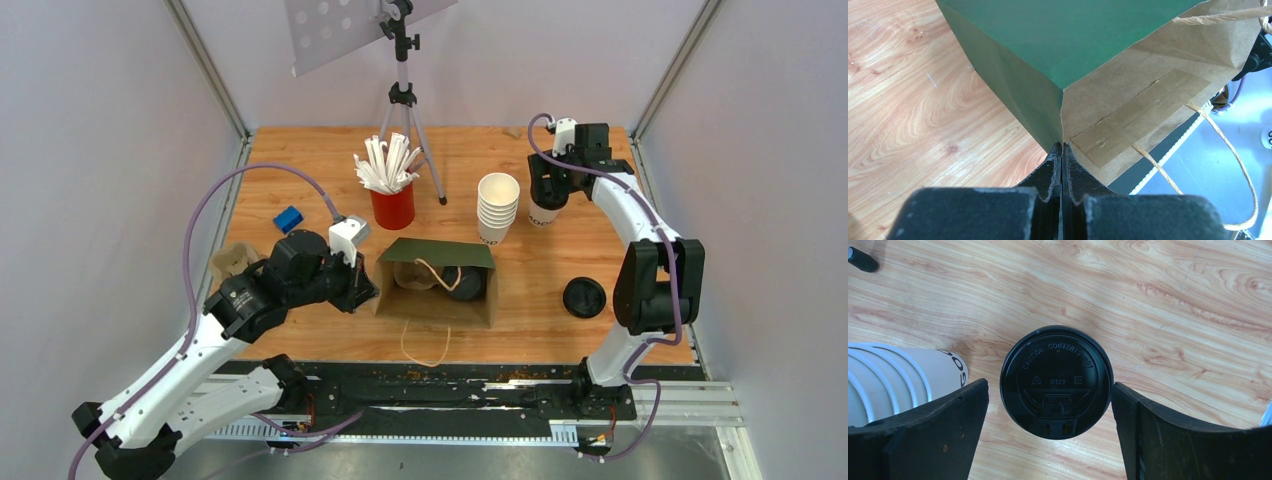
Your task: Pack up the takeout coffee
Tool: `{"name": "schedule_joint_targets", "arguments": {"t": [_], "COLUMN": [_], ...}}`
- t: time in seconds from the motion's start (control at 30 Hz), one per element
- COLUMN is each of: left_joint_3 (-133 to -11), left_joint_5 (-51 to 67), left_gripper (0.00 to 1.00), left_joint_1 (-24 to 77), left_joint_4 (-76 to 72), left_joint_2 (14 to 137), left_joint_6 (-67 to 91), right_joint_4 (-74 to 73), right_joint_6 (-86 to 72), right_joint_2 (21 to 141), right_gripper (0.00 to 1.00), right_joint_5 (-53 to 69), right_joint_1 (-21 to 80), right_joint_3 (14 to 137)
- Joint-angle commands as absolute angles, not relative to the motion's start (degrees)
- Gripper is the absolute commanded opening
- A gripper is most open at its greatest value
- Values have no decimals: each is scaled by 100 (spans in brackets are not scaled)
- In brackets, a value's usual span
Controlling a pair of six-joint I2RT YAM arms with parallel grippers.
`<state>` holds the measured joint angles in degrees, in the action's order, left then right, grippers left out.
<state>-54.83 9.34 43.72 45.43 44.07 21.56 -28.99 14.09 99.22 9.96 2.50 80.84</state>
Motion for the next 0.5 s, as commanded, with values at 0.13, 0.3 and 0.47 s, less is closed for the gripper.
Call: {"name": "schedule_joint_targets", "arguments": {"t": [0.13, 0.3, 0.47], "left_joint_3": [-5771, -5793, -5783], "left_joint_5": [993, 967, 967], "left_gripper": [0, 0, 0], "left_joint_1": [4369, 4368, 4368], "left_joint_4": [4348, 4411, 4403], "left_joint_2": [4455, 4436, 4430], "left_joint_6": [2066, 2057, 2074], "right_joint_4": [-2995, -3013, -3044], "right_joint_6": [1577, 1569, 1615], "right_joint_2": [9926, 10026, 10089], "right_gripper": [93, 91, 90], "right_joint_5": [969, 1021, 1029], "right_joint_1": [233, 180, 157], "right_joint_3": [8250, 8207, 8183]}}
